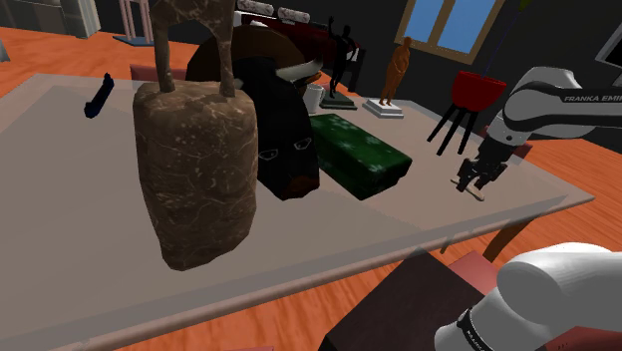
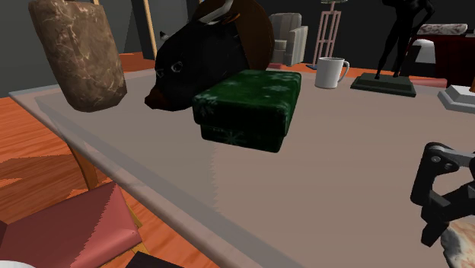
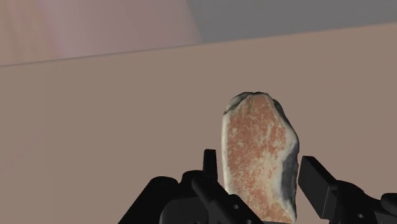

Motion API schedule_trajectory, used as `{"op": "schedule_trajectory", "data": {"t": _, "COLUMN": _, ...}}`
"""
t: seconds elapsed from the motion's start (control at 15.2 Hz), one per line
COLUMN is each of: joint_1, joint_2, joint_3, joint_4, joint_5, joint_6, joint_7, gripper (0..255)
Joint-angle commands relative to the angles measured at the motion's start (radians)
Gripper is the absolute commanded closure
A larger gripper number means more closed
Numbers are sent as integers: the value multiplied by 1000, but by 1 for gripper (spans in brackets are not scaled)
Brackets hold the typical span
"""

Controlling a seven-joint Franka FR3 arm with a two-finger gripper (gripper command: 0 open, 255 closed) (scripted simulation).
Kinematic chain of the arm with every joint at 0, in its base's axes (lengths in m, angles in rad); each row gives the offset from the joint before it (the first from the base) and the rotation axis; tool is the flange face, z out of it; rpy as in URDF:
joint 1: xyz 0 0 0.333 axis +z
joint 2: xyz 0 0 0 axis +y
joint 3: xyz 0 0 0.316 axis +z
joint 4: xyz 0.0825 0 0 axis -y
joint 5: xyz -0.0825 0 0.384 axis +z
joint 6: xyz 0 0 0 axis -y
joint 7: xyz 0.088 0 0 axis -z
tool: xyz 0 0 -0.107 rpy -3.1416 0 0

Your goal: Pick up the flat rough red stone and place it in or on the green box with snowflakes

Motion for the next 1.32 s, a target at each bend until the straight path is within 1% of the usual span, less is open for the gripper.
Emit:
{"op": "schedule_trajectory", "data": {"t": 0.0, "joint_1": 0, "joint_2": 0, "joint_3": 0, "joint_4": 0, "joint_5": 0, "joint_6": 0, "joint_7": 0, "gripper": 255}}
{"op": "schedule_trajectory", "data": {"t": 0.53, "joint_1": 0, "joint_2": 0, "joint_3": 0, "joint_4": 0, "joint_5": 0, "joint_6": 0, "joint_7": 0, "gripper": 255}}
{"op": "schedule_trajectory", "data": {"t": 1.25, "joint_1": 11, "joint_2": -22, "joint_3": 36, "joint_4": 132, "joint_5": 29, "joint_6": -154, "joint_7": -3, "gripper": 255}}
